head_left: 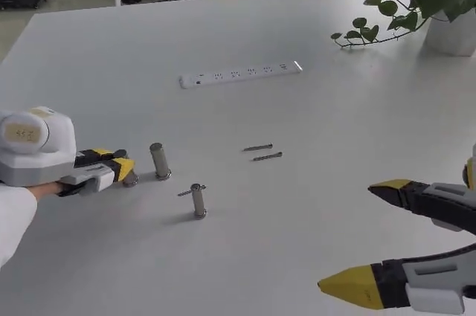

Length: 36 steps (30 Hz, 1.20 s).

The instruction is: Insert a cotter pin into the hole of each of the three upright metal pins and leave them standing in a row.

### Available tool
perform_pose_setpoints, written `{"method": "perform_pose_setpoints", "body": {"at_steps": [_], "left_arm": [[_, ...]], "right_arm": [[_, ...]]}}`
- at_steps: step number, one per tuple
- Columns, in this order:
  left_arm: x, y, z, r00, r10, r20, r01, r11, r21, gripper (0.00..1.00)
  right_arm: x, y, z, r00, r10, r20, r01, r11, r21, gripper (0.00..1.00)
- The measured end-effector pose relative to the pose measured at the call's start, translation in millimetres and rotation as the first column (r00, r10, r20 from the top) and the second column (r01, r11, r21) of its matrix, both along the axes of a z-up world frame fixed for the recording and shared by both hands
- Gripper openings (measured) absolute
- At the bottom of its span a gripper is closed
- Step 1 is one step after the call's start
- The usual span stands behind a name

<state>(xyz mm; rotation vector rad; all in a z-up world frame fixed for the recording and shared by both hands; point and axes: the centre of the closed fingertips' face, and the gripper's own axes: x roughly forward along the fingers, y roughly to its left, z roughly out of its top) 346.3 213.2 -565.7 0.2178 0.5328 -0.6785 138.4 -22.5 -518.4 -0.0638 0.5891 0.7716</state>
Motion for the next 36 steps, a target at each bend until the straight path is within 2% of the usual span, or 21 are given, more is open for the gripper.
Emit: {"method": "perform_pose_setpoints", "body": {"at_steps": [2, 5, 7, 9, 10, 11, 12, 14, 15, 17, 18, 21, 22, 23, 24, 25, 26, 31, 36], "left_arm": [[0.7, 0.6, 0.0, 1.000, 0.002, 0.002, -0.002, 1.000, 0.008, 0.11], [-2.4, 2.0, 0.7, 1.000, 0.010, -0.030, -0.011, 1.000, -0.018, 0.10], [-6.5, 1.7, 3.1, 1.000, -0.002, -0.026, 0.001, 1.000, -0.015, 0.10], [-12.3, 1.5, 8.1, 0.999, -0.029, -0.016, 0.029, 1.000, 0.010, 0.10], [-17.7, 1.9, 12.9, 0.998, -0.058, -0.011, 0.058, 0.997, 0.042, 0.10], [-21.7, 1.3, 17.1, 0.998, -0.064, -0.011, 0.064, 0.997, 0.042, 0.10], [-25.6, 0.5, 22.9, 0.996, -0.088, 0.006, 0.088, 0.995, 0.054, 0.10], [-37.4, -0.3, 38.6, 0.994, -0.106, 0.029, 0.105, 0.993, 0.047, 0.10], [-39.1, -0.4, 40.8, 0.994, -0.109, 0.030, 0.107, 0.993, 0.046, 0.10], [-50.4, -3.9, 52.4, 0.988, -0.150, 0.039, 0.148, 0.988, 0.048, 0.10], [-57.4, -8.1, 59.3, 0.980, -0.189, 0.061, 0.186, 0.981, 0.049, 0.10], [-74.7, -17.6, 72.5, 0.973, -0.222, 0.067, 0.222, 0.975, 0.004, 0.10], [-77.3, -19.3, 74.1, 0.971, -0.229, 0.069, 0.230, 0.973, 0.002, 0.10], [-87.0, -26.9, 79.5, 0.962, -0.262, 0.081, 0.263, 0.965, -0.002, 0.10], [-89.3, -28.9, 80.4, 0.959, -0.270, 0.083, 0.271, 0.962, -0.001, 0.10], [-98.5, -37.0, 82.9, 0.950, -0.300, 0.086, 0.301, 0.954, 0.002, 0.10], [-103.0, -41.6, 84.2, 0.943, -0.320, 0.091, 0.321, 0.947, 0.007, 0.10], [-120.1, -64.4, 88.0, 0.938, -0.334, 0.095, 0.337, 0.941, -0.025, 0.10], [-134.5, -89.7, 83.6, 0.930, -0.356, 0.088, 0.361, 0.931, -0.044, 0.10]], "right_arm": [[-0.3, 1.0, -0.5, 1.000, 0.003, -0.002, -0.003, 1.000, 0.001, 0.96], [-0.9, 1.6, -1.5, 1.000, 0.002, -0.004, -0.001, 1.000, 0.003, 0.96], [-0.9, 0.9, -1.4, 1.000, -0.001, -0.003, 0.001, 1.000, 0.003, 0.96], [0.5, -1.9, -0.7, 1.000, -0.014, 0.005, 0.014, 1.000, 0.002, 0.96], [0.4, -3.5, -1.0, 1.000, -0.014, 0.003, 0.014, 1.000, 0.002, 0.96], [0.2, -4.5, -1.1, 1.000, -0.015, 0.003, 0.015, 1.000, 0.002, 0.96], [0.1, -5.5, -1.3, 1.000, -0.016, 0.003, 0.016, 1.000, 0.002, 0.96], [-0.5, -6.9, -1.8, 1.000, -0.019, 0.001, 0.019, 1.000, 0.004, 0.95], [-0.5, -7.0, -2.1, 1.000, -0.019, 0.000, 0.019, 1.000, 0.004, 0.95], [-1.4, -6.8, -2.6, 1.000, -0.019, -0.001, 0.019, 1.000, 0.005, 0.95], [-0.8, -7.1, -2.9, 1.000, -0.027, -0.001, 0.027, 1.000, 0.008, 0.96], [-0.8, -4.4, -2.3, 1.000, -0.022, 0.004, 0.022, 1.000, 0.015, 0.95], [-0.9, -3.8, -2.1, 1.000, -0.021, 0.005, 0.021, 1.000, 0.016, 0.95], [-1.3, -0.9, -1.3, 1.000, -0.012, 0.007, 0.012, 1.000, 0.020, 0.95], [-1.7, 0.0, -1.1, 1.000, -0.009, 0.008, 0.009, 1.000, 0.021, 0.95], [-2.5, 2.9, -0.6, 1.000, 0.001, 0.010, -0.001, 1.000, 0.023, 0.95], [-2.9, 4.2, -0.5, 1.000, 0.006, 0.011, -0.006, 1.000, 0.024, 0.95], [-6.2, 9.3, -0.7, 1.000, 0.021, 0.013, -0.021, 0.999, 0.037, 0.95], [-5.7, 7.3, -3.7, 1.000, 0.007, 0.009, -0.008, 0.999, 0.054, 0.95]]}}
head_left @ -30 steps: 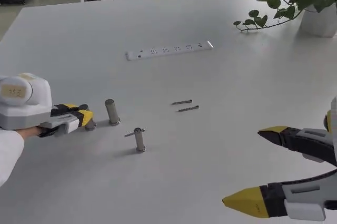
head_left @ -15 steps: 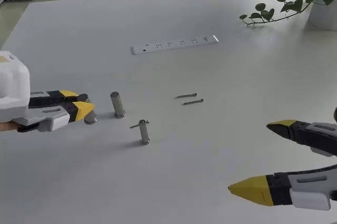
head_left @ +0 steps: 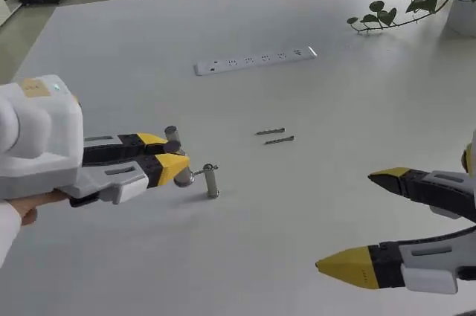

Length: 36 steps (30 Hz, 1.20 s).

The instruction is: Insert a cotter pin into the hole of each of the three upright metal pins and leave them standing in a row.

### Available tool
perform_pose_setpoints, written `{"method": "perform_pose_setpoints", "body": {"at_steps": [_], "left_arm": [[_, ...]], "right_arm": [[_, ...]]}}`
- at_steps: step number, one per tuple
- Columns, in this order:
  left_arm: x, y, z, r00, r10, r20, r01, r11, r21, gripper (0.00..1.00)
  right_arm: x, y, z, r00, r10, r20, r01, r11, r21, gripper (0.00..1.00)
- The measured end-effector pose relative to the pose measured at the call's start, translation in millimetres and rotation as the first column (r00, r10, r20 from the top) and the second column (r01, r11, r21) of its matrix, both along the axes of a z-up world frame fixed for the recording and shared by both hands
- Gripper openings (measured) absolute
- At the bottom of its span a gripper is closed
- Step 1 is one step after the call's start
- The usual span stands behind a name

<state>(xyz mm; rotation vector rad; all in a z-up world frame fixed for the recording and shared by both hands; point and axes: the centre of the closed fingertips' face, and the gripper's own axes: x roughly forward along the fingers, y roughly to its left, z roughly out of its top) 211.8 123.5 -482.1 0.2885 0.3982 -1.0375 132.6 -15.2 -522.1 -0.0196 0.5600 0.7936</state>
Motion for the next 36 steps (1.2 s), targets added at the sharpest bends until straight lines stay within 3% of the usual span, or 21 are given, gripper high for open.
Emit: {"method": "perform_pose_setpoints", "body": {"at_steps": [3, 9, 12, 15, 28, 32, 36], "left_arm": [[-10.5, -15.7, -6.6, 0.999, -0.035, -0.011, 0.035, 0.999, 0.005, 0.10], [-25.4, -31.3, -25.4, 0.997, -0.061, -0.044, 0.062, 0.998, 0.028, 0.10], [-33.3, -37.8, -30.2, 0.995, -0.065, -0.076, 0.065, 0.998, 0.001, 0.10], [-39.9, -44.5, -36.1, 0.995, -0.070, -0.073, 0.072, 0.997, 0.015, 0.10], [-48.5, -52.9, -70.1, 0.993, -0.077, -0.090, 0.086, 0.992, 0.091, 0.10], [-51.0, -55.5, -78.1, 0.992, -0.085, -0.098, 0.095, 0.990, 0.103, 0.10], [-47.3, -55.5, -83.5, 0.993, -0.052, -0.106, 0.061, 0.994, 0.091, 0.10]], "right_arm": [[-0.1, -0.6, 4.1, 1.000, -0.003, 0.010, 0.002, 1.000, 0.015, 0.95], [-2.1, -0.8, 5.3, 1.000, 0.000, 0.011, 0.000, 1.000, 0.030, 0.95], [-3.8, -0.3, 2.9, 1.000, 0.012, 0.008, -0.012, 1.000, 0.022, 0.95], [-5.9, 0.7, 1.7, 1.000, 0.024, 0.001, -0.024, 0.999, 0.022, 0.95], [-11.7, 6.1, -0.8, 0.997, 0.077, -0.017, -0.076, 0.997, 0.035, 0.94], [-13.2, 7.0, -2.1, 0.997, 0.081, -0.021, -0.080, 0.996, 0.043, 0.94], [-15.3, 7.4, -7.2, 0.996, 0.083, -0.035, -0.081, 0.995, 0.055, 0.94]]}}
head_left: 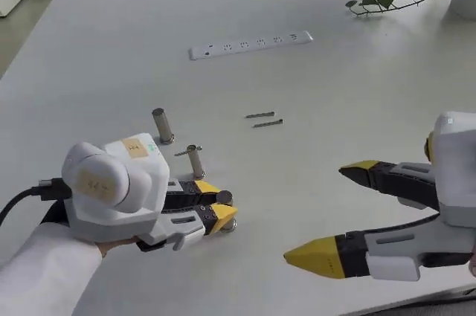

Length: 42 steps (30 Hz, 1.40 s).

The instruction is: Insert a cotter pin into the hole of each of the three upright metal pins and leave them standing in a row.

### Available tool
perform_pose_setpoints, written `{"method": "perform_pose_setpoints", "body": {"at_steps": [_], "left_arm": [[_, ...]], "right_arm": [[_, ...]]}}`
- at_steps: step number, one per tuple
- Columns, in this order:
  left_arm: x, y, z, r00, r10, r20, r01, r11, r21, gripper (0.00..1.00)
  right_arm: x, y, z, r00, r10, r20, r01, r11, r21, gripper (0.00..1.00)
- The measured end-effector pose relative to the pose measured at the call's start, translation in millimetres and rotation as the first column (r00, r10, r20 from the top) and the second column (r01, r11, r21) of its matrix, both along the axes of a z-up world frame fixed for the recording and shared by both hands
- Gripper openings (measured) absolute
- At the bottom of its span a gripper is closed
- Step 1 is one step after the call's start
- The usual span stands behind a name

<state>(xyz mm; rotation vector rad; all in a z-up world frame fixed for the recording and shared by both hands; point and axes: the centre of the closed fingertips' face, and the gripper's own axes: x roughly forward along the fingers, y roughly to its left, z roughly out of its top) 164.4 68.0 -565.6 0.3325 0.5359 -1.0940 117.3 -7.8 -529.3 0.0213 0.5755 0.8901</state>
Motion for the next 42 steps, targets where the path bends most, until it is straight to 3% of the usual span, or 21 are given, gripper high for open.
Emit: {"method": "perform_pose_setpoints", "body": {"at_steps": [18, 23, 25, 27, 30, 31, 32, 34, 36, 39, 42], "left_arm": [[1.3, -1.1, -0.8, 0.999, 0.047, 0.003, -0.046, 0.997, -0.060, 0.11], [1.1, -1.5, 1.5, 0.998, 0.068, -0.017, -0.069, 0.993, -0.090, 0.12], [1.5, -1.7, 5.8, 0.995, 0.085, -0.048, -0.091, 0.988, -0.129, 0.12], [1.3, -0.8, 10.0, 0.996, 0.076, -0.039, -0.081, 0.987, -0.138, 0.12], [-3.0, -2.6, 19.4, 0.997, 0.061, -0.051, -0.069, 0.983, -0.171, 0.22], [-3.8, -3.5, 22.6, 0.996, 0.066, -0.065, -0.078, 0.978, -0.193, 0.31], [-7.2, -5.4, 27.3, 0.993, 0.065, -0.102, -0.087, 0.970, -0.227, 0.37], [-8.6, -3.5, 31.9, 0.995, 0.054, -0.086, -0.072, 0.970, -0.231, 0.49], [-12.8, -2.8, 34.4, 0.995, 0.040, -0.088, -0.060, 0.972, -0.229, 0.55], [-25.0, 0.4, 35.9, 0.993, 0.007, -0.121, -0.035, 0.973, -0.229, 0.65], [-32.5, 4.5, 36.5, 0.991, -0.005, -0.133, -0.028, 0.970, -0.240, 0.82]], "right_arm": [[-5.8, 3.7, -4.6, 1.000, 0.013, -0.022, -0.013, 1.000, -0.003, 0.93], [-6.1, 3.6, -4.5, 1.000, 0.013, -0.022, -0.013, 1.000, -0.007, 0.93], [-5.7, 3.7, -3.6, 1.000, 0.010, -0.022, -0.010, 1.000, -0.003, 0.93], [-5.4, 3.8, -3.1, 1.000, 0.010, -0.021, -0.010, 1.000, -0.004, 0.93], [-4.9, 3.9, -2.4, 1.000, 0.011, -0.021, -0.011, 1.000, -0.006, 0.93], [-5.0, 3.9, -2.1, 1.000, 0.011, -0.021, -0.011, 1.000, -0.006, 0.93], [-4.7, 3.9, -1.8, 1.000, 0.011, -0.021, -0.011, 1.000, -0.005, 0.93], [-4.5, 3.6, -1.4, 1.000, 0.011, -0.019, -0.011, 1.000, -0.008, 0.93], [-5.2, 3.1, -2.3, 1.000, 0.014, -0.022, -0.015, 1.000, -0.016, 0.93], [-6.1, 3.0, -2.7, 1.000, 0.017, -0.025, -0.018, 1.000, -0.019, 0.93], [-6.4, 3.5, -2.4, 0.999, 0.021, -0.026, -0.022, 1.000, -0.022, 0.93]]}}
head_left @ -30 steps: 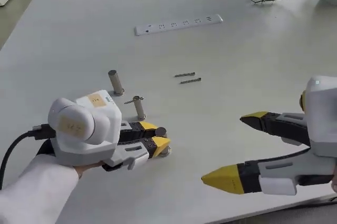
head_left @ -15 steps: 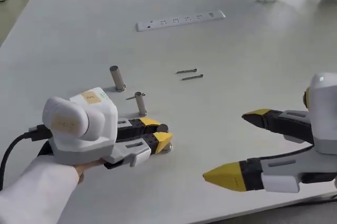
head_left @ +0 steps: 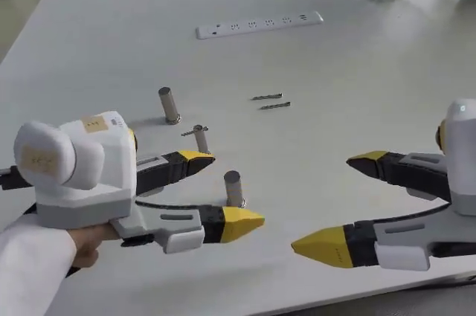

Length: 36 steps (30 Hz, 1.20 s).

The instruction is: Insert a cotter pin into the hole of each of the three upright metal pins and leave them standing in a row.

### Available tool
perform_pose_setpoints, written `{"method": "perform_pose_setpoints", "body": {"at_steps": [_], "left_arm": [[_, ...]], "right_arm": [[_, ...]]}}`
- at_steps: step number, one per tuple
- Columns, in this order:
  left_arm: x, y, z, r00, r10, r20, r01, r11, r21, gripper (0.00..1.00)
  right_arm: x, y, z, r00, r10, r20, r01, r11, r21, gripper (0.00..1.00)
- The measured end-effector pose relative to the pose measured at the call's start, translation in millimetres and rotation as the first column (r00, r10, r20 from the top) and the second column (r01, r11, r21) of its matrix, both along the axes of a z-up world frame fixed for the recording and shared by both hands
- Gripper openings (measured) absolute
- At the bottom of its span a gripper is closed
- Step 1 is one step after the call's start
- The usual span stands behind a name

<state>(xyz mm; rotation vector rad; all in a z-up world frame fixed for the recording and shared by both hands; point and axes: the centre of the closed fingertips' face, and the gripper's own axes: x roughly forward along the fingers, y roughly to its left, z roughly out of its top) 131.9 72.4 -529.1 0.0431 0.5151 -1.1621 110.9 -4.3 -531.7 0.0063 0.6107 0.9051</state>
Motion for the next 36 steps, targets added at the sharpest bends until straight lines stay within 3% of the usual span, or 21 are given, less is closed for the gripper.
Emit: {"method": "perform_pose_setpoints", "body": {"at_steps": [3, 7, 17, 20, 24, 28, 29, 32, 36], "left_arm": [[-9.1, 5.3, -1.3, 1.000, -0.015, -0.007, 0.015, 1.000, 0.016, 0.87], [-11.1, 11.4, -2.9, 1.000, -0.002, 0.013, 0.001, 0.999, 0.046, 0.99], [-18.3, 16.2, 1.1, 0.999, 0.033, -0.019, -0.033, 0.999, 0.009, 0.99], [-17.6, 15.0, 9.4, 0.998, 0.059, -0.036, -0.061, 0.997, -0.047, 0.99], [-16.4, 18.1, 8.4, 0.997, 0.071, -0.019, -0.071, 0.997, -0.028, 0.99], [-13.2, 27.8, 2.6, 0.990, 0.128, -0.062, -0.131, 0.990, -0.045, 0.99], [-13.1, 30.1, 3.2, 0.989, 0.136, -0.058, -0.139, 0.989, -0.045, 0.99], [-13.6, 31.2, 8.0, 0.987, 0.148, -0.067, -0.152, 0.986, -0.062, 0.99], [-17.4, 28.5, 12.4, 0.990, 0.127, -0.058, -0.131, 0.990, -0.061, 0.99]], "right_arm": [[-0.4, 0.1, 0.3, 1.000, 0.004, 0.000, -0.004, 1.000, -0.004, 0.93], [-0.8, -0.6, 1.2, 1.000, 0.008, -0.002, -0.008, 1.000, -0.014, 0.93], [5.0, -7.2, 13.7, 0.999, 0.042, 0.015, -0.041, 0.998, -0.054, 0.93], [12.7, -10.4, 18.8, 0.996, 0.072, 0.046, -0.067, 0.993, -0.093, 0.89], [28.4, -15.1, 26.0, 0.990, 0.116, 0.077, -0.103, 0.982, -0.160, 0.86], [43.8, -15.9, 30.9, 0.975, 0.211, 0.074, -0.190, 0.956, -0.225, 0.83], [47.6, -15.9, 32.2, 0.970, 0.228, 0.078, -0.204, 0.949, -0.239, 0.83], [66.4, -19.3, 34.9, 0.947, 0.310, 0.081, -0.270, 0.907, -0.323, 0.82], [93.6, -19.6, 38.1, 0.925, 0.368, 0.095, -0.312, 0.877, -0.364, 0.82]]}}
